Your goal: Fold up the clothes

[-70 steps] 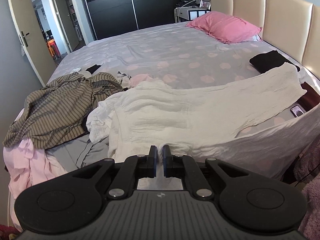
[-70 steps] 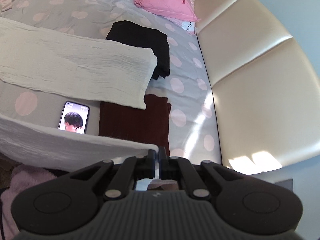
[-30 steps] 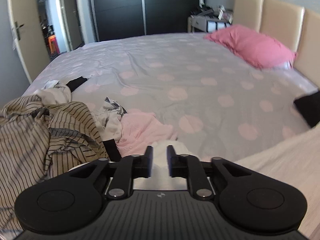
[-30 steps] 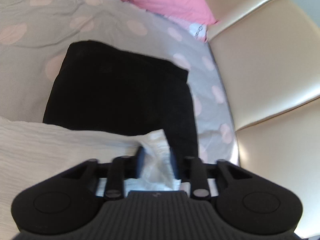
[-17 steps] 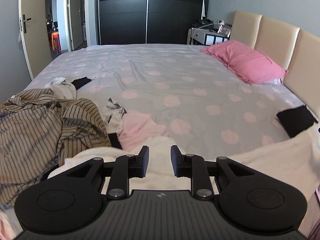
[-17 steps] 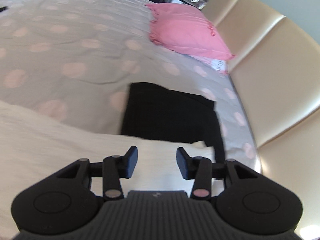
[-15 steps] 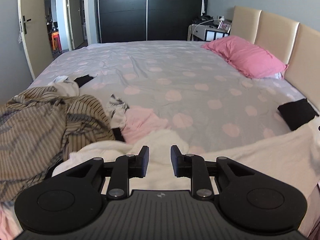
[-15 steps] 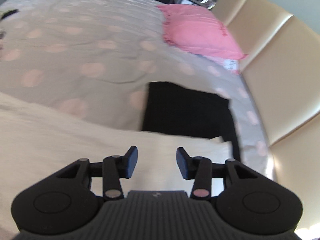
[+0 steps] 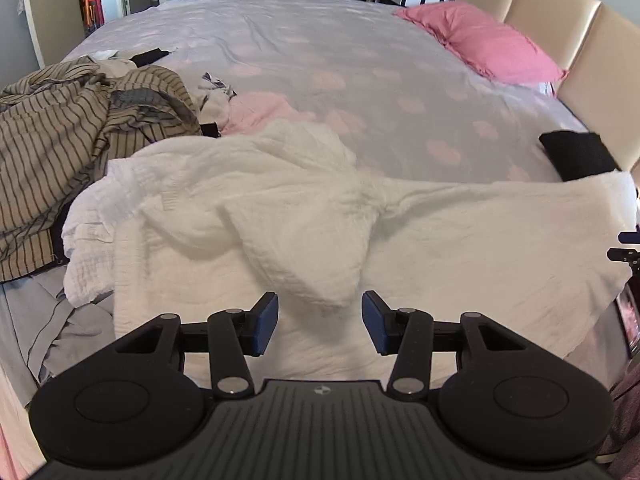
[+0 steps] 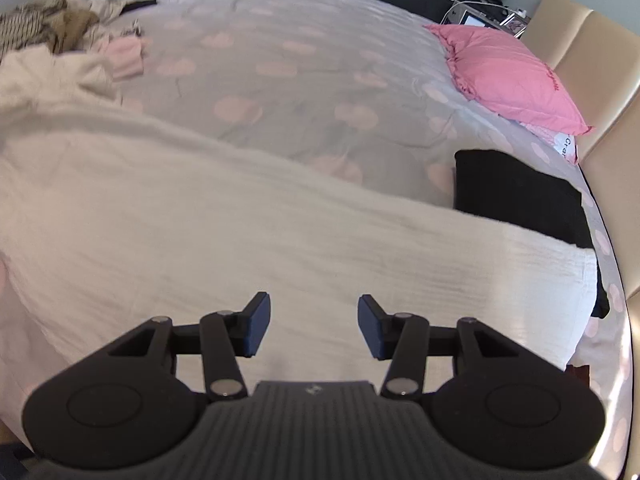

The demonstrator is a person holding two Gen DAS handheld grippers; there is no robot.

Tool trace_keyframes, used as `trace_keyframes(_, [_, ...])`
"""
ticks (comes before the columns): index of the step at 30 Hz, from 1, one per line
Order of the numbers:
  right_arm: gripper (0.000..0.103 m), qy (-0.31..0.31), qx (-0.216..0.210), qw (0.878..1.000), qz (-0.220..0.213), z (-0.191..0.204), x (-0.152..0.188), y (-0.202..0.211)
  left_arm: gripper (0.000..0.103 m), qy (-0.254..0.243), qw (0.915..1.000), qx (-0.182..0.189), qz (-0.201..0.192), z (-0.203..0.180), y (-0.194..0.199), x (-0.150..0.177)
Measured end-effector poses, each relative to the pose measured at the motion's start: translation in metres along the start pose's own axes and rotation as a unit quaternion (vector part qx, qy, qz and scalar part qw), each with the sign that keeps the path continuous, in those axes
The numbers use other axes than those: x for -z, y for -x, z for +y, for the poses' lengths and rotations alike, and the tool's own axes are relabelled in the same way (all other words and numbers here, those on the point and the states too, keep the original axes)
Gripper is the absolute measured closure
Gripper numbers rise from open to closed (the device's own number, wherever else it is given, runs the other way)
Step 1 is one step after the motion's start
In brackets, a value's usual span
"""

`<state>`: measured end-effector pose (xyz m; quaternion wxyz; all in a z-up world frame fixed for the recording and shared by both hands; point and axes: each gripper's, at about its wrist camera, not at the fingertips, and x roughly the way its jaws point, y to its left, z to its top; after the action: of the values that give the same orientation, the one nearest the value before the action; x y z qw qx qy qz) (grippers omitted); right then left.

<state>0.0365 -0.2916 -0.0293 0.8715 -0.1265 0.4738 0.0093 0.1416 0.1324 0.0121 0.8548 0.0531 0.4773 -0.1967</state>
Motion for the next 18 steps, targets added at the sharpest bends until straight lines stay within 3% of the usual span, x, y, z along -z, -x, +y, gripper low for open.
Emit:
trace_keyframes(5, [0.051, -0.015, -0.007, 1.0, 0.026, -0.014, -0.002, -0.022, 0.064, -0.01, 0.9993, 0.034, -0.011, -0.003, -0.014, -0.014])
trace_keyframes(9, [0.048, -0.023, -0.017, 0.999, 0.018, -0.012, -0.011, -0.02, 0.065, -0.024, 0.9978, 0.049, -0.037, -0.004, -0.027, -0.041])
trace_keyframes(11, [0.044, -0.016, -0.021, 1.0, 0.01, -0.007, -0.017, -0.018, 0.07, -0.02, 0.9977, 0.043, -0.049, 0.0, -0.035, -0.054])
trace_keyframes(18, [0.043, 0.022, -0.025, 0.999, 0.003, 0.007, -0.032, -0.022, 0.07, 0.01, 0.9961, -0.01, -0.087, 0.009, -0.054, -0.091])
